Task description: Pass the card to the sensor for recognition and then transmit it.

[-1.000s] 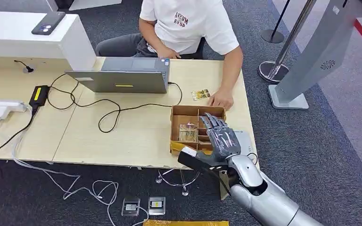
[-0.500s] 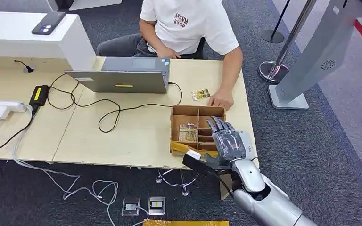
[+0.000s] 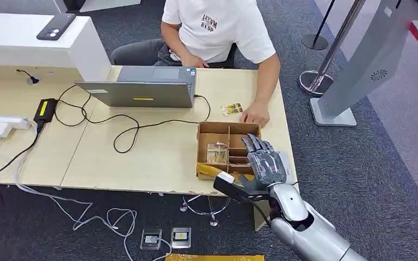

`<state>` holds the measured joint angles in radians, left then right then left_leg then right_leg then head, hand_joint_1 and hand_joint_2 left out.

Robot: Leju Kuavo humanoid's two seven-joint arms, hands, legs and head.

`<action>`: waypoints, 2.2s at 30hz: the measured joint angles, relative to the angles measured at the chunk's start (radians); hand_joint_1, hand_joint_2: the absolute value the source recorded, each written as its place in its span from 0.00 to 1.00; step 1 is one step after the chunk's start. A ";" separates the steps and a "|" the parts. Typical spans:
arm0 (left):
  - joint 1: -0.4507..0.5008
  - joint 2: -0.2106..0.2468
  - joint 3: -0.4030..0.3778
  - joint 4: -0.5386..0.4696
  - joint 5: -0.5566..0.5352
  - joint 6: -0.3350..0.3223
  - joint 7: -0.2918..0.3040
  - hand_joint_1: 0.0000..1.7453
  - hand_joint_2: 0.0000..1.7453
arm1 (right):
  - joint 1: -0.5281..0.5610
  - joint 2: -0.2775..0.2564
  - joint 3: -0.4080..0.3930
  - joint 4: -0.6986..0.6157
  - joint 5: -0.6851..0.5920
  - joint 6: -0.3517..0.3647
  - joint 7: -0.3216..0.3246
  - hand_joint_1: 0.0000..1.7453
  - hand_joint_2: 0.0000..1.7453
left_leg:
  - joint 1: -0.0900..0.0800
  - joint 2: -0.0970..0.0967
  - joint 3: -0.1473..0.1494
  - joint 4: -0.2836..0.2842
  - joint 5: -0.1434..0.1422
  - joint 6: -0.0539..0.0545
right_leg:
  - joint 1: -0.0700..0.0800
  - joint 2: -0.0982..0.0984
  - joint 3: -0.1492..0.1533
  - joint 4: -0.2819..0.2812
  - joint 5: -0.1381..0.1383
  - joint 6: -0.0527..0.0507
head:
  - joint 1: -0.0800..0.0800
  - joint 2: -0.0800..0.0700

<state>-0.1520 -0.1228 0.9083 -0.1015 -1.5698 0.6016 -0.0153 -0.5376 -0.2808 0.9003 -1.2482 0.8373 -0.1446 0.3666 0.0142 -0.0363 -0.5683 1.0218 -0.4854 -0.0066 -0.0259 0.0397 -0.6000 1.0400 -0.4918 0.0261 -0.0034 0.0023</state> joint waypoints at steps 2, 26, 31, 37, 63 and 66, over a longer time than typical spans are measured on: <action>0.000 0.000 0.001 0.000 0.000 0.002 0.000 0.00 0.00 | 0.000 0.000 0.000 0.001 0.000 0.002 -0.001 0.34 1.00 | 0.000 0.000 0.000 0.000 0.000 0.000 | 0.000 0.000 0.000 0.000 0.000 0.000 | 0.000 0.000; -0.014 0.000 0.003 0.000 0.000 -0.010 0.000 0.00 0.00 | -0.003 0.008 0.001 0.031 -0.023 0.019 -0.014 0.92 1.00 | 0.000 0.000 0.000 0.000 0.000 0.000 | 0.000 0.000 0.000 0.000 0.000 0.000 | 0.000 0.000; -0.017 0.000 0.002 0.000 0.000 -0.015 0.000 0.00 0.00 | -0.003 0.010 0.001 0.037 -0.024 0.011 -0.017 0.93 1.00 | 0.000 0.000 0.000 0.000 0.000 0.000 | 0.000 0.000 0.000 0.000 0.000 0.000 | 0.000 0.000; -0.017 0.000 0.002 0.000 0.000 -0.016 0.000 0.00 0.00 | -0.003 0.010 0.001 0.042 -0.024 0.003 -0.017 1.00 1.00 | 0.000 0.000 0.000 0.000 0.000 0.000 | 0.000 0.000 0.000 0.000 0.000 0.000 | 0.000 0.000; -0.019 -0.005 -0.005 0.000 0.000 -0.011 0.007 0.00 0.00 | -0.167 0.043 -0.062 0.075 -0.077 -0.188 -0.004 1.00 1.00 | 0.000 0.000 -0.001 0.000 0.000 0.000 | 0.000 0.000 0.000 0.000 0.000 0.000 | 0.000 0.000; -0.019 -0.006 -0.006 0.000 0.000 -0.011 0.007 0.00 0.00 | -0.180 0.043 -0.067 0.081 -0.082 -0.189 -0.008 1.00 1.00 | 0.000 0.000 0.000 0.000 0.000 0.000 | 0.000 0.000 0.000 0.000 0.000 0.000 | 0.000 0.000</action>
<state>-0.1714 -0.1289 0.9022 -0.1015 -1.5702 0.5905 -0.0088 -0.7179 -0.2373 0.8335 -1.1669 0.7549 -0.3338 0.3582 0.0142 -0.0367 -0.5688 1.0219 -0.4853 -0.0065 -0.0260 0.0394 -0.5997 1.0401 -0.4916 0.0261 -0.0038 0.0023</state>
